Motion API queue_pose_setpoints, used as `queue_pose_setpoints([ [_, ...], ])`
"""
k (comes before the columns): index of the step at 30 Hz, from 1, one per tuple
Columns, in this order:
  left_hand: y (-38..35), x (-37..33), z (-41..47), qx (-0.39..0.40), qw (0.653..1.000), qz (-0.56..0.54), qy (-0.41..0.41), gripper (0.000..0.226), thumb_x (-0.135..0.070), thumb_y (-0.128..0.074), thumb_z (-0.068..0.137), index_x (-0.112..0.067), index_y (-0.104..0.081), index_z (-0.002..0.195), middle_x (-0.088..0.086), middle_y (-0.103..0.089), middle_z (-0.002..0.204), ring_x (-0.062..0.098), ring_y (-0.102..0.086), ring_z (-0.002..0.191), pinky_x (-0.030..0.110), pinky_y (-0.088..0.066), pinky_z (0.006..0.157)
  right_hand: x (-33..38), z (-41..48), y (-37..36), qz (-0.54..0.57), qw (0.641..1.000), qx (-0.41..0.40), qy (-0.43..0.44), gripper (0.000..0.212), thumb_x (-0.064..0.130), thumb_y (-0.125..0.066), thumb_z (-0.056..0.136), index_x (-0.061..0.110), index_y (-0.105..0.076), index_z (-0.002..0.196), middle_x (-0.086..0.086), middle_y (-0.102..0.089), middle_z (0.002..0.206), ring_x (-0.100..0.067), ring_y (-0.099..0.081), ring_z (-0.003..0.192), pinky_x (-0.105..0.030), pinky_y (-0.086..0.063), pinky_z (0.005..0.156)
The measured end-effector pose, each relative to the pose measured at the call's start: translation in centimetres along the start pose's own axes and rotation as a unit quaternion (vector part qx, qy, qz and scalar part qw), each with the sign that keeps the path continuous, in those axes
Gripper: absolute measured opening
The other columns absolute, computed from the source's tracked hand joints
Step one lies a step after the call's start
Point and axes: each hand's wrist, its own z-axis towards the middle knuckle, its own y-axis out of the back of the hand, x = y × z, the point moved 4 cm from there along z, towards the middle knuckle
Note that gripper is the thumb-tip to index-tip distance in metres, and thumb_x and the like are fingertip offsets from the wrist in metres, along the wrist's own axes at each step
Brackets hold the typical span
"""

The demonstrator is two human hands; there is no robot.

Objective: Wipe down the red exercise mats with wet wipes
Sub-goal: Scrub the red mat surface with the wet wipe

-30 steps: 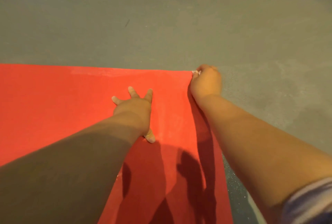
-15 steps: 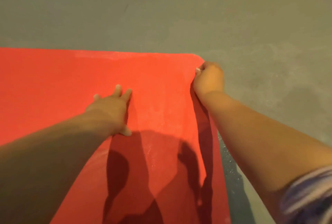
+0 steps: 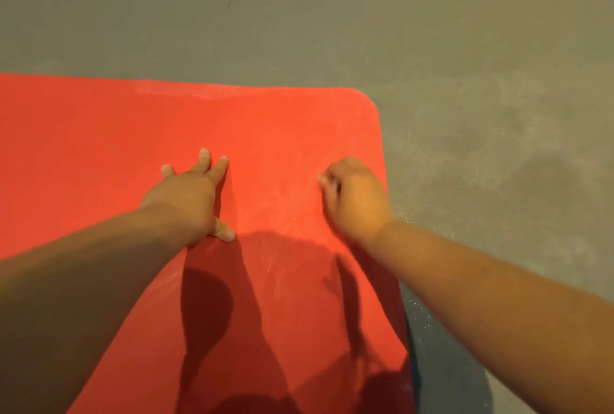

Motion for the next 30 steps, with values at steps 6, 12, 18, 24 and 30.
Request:
queue_pose_setpoints([
  [6,0.6,2.7,0.7,-0.056,0.998,-0.005,0.023,0.129,-0.061,-0.083,0.051,-0.031,-0.008,0.152,-0.003,-0.001,0.161,0.031,-0.03,0.14,0.043,-0.036,0.107,-4.1,5.8,2.0,-0.03,0.987,-0.107,-0.12,0.022,0.021,-0.051,0.095,0.002,-0.062,0.093,-0.022,-0.06,0.101,-0.035,-0.055,0.096,-0.039,-0.035,0.082],
  [12,0.7,6.3,2.1,-0.041,0.991,-0.041,0.122,0.135,-0.073,-0.076,0.05,-0.026,-0.002,0.153,0.018,-0.001,0.159,0.038,-0.037,0.134,0.051,-0.028,0.112,-3.9,13.9,1.0,-0.044,0.944,-0.163,-0.282,0.024,0.01,-0.044,0.094,0.003,-0.06,0.111,-0.02,-0.057,0.12,-0.034,-0.053,0.111,-0.034,-0.037,0.092],
  [18,2.0,7.2,2.1,-0.032,0.997,-0.035,0.057,0.115,-0.053,-0.076,0.07,-0.028,-0.001,0.153,0.011,0.007,0.16,0.032,-0.032,0.139,0.05,-0.023,0.114,14.2,17.7,-7.2,-0.024,0.999,-0.017,-0.015,0.026,0.007,-0.043,0.092,0.005,-0.064,0.109,-0.015,-0.064,0.114,-0.029,-0.056,0.11,-0.033,-0.039,0.094],
  [24,0.5,12.7,1.0,-0.02,0.985,-0.088,0.149,0.12,-0.056,-0.079,0.066,-0.025,-0.002,0.153,0.017,-0.003,0.159,0.039,-0.029,0.139,0.045,-0.034,0.11,9.6,16.6,-5.2,-0.013,0.997,-0.05,-0.065,0.02,0.011,-0.049,0.091,0.002,-0.064,0.102,-0.021,-0.063,0.11,-0.033,-0.055,0.105,-0.033,-0.035,0.09],
  [30,0.4,14.5,0.8,-0.001,0.981,-0.084,0.175,0.13,-0.069,-0.075,0.059,-0.032,0.007,0.152,0.026,0.005,0.156,0.047,-0.029,0.136,0.049,-0.025,0.114,10.5,18.3,-6.2,-0.005,0.983,-0.08,-0.163,0.023,0.004,-0.047,0.089,0.002,-0.065,0.103,-0.02,-0.063,0.111,-0.034,-0.057,0.105,-0.035,-0.041,0.087],
])
